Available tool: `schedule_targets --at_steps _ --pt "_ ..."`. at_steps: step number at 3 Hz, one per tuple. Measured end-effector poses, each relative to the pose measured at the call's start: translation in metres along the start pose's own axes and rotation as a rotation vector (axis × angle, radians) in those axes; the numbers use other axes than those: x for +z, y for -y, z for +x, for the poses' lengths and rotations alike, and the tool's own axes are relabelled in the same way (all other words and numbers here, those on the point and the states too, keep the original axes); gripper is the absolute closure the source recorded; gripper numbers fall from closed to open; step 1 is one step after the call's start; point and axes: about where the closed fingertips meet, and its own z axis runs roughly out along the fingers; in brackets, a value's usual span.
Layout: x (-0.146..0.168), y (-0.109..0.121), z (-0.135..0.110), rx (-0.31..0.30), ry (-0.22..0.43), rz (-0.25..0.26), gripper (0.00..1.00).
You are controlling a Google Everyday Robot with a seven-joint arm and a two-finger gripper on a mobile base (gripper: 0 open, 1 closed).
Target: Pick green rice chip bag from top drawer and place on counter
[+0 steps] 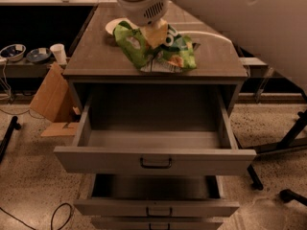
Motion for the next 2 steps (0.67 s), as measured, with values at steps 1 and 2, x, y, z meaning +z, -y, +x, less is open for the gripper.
schedule_targets --at_steps 1,2 --pt "-0.003 0.021 0.021 0.041 -0.016 0.014 1.00" --pt "-0.003 0.045 0.039 0.089 -0.036 0.033 1.00"
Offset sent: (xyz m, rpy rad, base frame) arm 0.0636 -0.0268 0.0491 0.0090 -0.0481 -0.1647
